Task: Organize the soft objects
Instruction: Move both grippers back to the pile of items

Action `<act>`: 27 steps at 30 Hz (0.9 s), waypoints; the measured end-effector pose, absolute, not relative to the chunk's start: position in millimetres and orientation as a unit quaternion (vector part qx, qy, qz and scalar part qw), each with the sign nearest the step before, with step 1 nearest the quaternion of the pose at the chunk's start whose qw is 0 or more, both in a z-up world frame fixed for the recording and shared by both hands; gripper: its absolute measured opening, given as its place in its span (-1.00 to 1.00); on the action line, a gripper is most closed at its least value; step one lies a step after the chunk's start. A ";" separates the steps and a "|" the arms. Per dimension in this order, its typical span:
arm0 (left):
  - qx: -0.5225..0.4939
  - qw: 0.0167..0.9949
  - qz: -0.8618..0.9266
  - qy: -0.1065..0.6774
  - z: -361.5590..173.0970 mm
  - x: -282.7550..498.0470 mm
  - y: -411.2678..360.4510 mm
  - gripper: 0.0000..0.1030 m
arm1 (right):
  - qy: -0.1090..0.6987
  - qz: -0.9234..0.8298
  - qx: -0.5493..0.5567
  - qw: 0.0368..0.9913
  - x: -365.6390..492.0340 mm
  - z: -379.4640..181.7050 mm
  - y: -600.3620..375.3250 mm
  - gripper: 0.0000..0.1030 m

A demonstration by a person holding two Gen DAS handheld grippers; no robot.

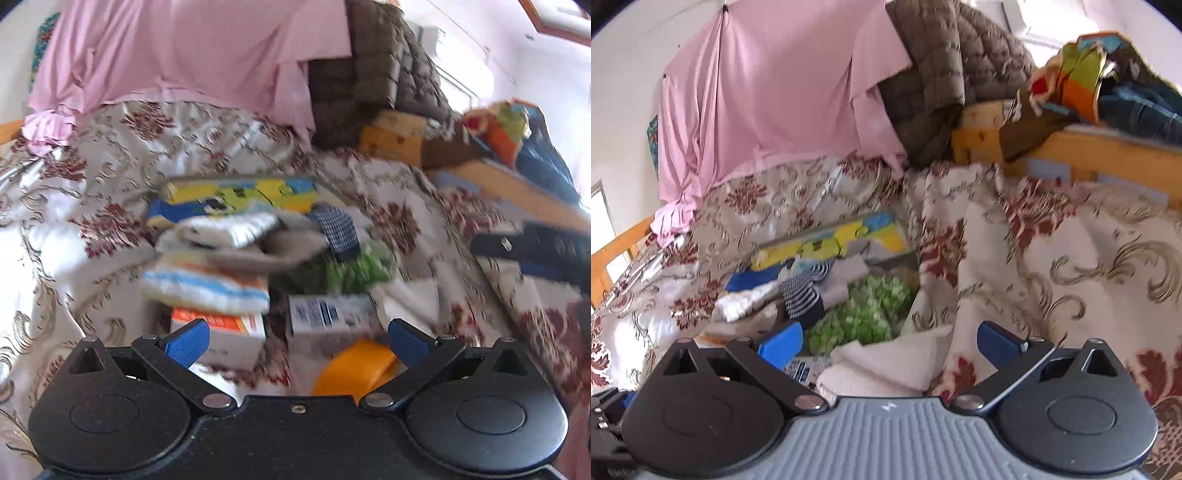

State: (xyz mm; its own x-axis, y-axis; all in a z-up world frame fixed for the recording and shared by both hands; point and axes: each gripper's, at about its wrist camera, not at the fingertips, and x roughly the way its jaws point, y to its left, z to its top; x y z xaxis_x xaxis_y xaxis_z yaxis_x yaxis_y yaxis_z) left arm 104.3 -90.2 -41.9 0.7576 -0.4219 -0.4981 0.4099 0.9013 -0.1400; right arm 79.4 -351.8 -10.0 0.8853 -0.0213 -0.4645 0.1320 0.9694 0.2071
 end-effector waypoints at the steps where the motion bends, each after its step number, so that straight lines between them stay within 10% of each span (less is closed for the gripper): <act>1: -0.006 0.936 -0.226 0.271 -45.4 103.2 -91.8 0.98 | 0.245 -0.037 0.118 0.962 81.4 -12.2 -351.2 0.99; 27: -0.021 0.889 -0.272 0.368 -85.2 124.5 -119.9 0.98 | 0.303 0.020 0.137 0.943 125.1 -30.1 -362.0 0.99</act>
